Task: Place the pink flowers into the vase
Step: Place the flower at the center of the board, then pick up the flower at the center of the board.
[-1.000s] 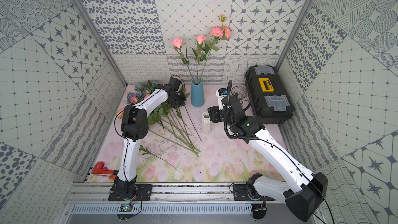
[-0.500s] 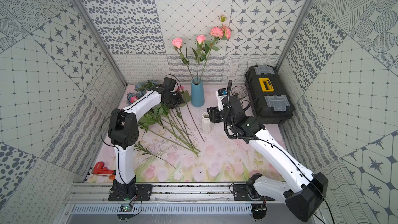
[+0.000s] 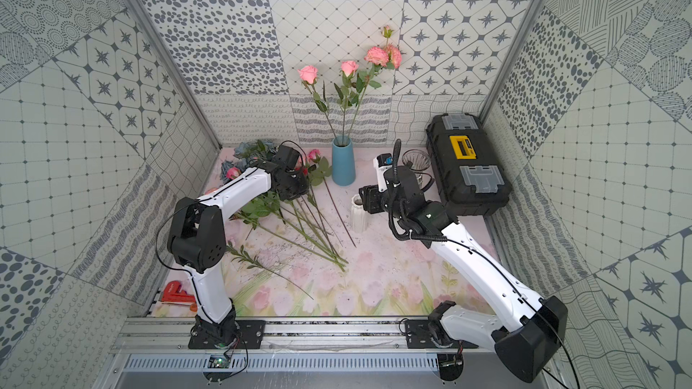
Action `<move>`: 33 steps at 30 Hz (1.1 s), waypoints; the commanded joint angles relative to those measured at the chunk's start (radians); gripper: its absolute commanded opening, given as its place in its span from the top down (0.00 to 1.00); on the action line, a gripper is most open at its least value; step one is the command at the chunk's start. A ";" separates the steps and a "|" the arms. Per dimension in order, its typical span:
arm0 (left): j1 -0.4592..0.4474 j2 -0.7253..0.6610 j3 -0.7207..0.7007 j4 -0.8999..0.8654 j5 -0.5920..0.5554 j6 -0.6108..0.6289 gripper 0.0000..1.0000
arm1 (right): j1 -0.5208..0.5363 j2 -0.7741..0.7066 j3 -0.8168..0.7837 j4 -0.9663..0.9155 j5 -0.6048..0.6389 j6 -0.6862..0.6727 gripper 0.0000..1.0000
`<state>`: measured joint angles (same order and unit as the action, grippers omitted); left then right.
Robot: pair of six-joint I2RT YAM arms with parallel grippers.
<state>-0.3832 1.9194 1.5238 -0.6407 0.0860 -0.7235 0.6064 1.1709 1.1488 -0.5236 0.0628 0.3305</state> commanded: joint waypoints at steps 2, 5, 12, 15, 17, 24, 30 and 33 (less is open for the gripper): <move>0.012 0.034 -0.031 0.040 -0.043 0.007 0.68 | -0.002 0.009 -0.006 0.036 -0.010 0.015 0.39; 0.014 0.061 -0.028 0.059 -0.036 0.010 0.68 | -0.002 0.010 -0.003 0.033 -0.011 0.016 0.39; 0.023 0.113 -0.039 0.098 -0.046 0.002 0.74 | -0.002 0.012 -0.003 0.031 -0.008 0.016 0.39; 0.025 0.113 -0.057 0.135 -0.038 -0.007 0.83 | -0.002 0.013 -0.003 0.033 -0.011 0.016 0.39; 0.025 0.102 -0.071 0.162 -0.030 -0.007 0.91 | -0.003 0.013 -0.001 0.030 -0.013 0.019 0.39; 0.020 0.009 -0.105 0.181 -0.060 -0.022 1.00 | -0.002 0.011 0.000 0.033 -0.019 0.022 0.39; -0.004 -0.077 -0.071 0.118 -0.115 -0.009 1.00 | -0.002 0.012 -0.003 0.037 -0.022 0.024 0.39; -0.019 -0.108 -0.055 0.126 -0.122 -0.007 1.00 | -0.002 0.012 -0.004 0.037 -0.022 0.024 0.39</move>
<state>-0.3824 1.8626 1.4429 -0.5083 0.0200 -0.7422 0.6064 1.1782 1.1484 -0.5232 0.0498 0.3382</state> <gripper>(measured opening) 0.050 0.609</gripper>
